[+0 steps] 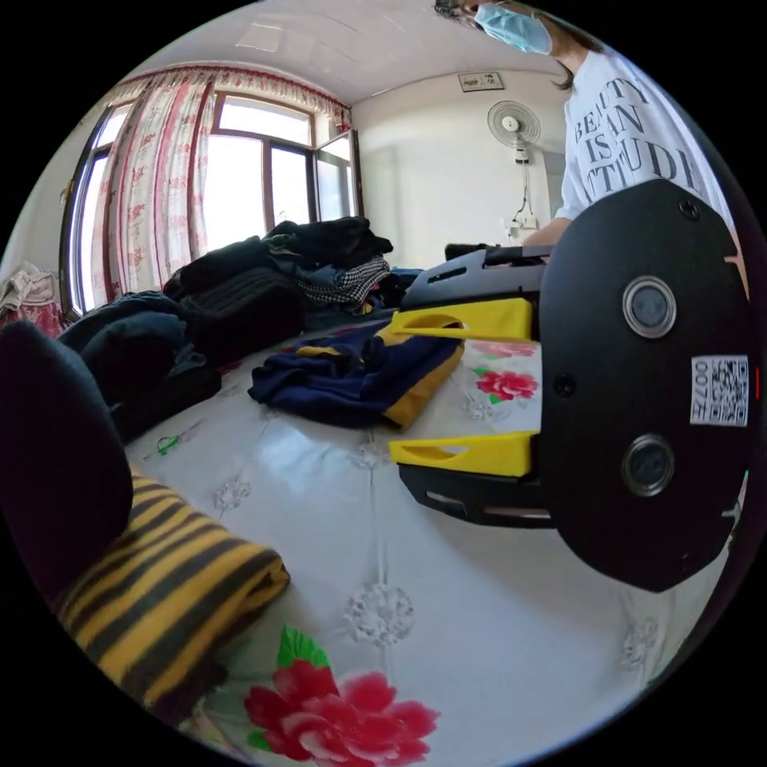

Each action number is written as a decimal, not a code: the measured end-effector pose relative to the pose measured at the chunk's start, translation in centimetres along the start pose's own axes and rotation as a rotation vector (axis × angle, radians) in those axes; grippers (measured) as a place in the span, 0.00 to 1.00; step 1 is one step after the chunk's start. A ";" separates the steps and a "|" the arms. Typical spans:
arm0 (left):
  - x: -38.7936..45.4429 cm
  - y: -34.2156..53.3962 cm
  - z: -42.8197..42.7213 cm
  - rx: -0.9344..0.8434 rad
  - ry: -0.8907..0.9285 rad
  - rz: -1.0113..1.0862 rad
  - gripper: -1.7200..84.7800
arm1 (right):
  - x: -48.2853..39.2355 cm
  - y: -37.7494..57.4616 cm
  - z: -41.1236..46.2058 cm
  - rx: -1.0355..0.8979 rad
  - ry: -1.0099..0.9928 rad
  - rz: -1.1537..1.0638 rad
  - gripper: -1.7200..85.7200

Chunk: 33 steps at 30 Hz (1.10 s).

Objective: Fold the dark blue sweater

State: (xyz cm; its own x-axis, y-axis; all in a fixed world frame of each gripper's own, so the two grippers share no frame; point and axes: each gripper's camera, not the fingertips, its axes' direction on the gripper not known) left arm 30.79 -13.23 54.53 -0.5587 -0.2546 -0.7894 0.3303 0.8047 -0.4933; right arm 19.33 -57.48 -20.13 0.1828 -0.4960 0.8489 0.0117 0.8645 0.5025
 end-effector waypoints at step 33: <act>36.5 13.6 38.9 -0.596 0.149 0.765 0.10 | 3.2 12.9 -37.7 0.558 0.139 0.044 0.08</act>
State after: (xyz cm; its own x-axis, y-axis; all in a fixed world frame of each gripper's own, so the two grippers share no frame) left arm 44.49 -32.49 4.80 -0.4578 0.4859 -0.7445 0.2283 0.8736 0.4298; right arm 57.13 -44.83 -17.10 0.2992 -0.4124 0.8605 -0.5127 0.6911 0.5095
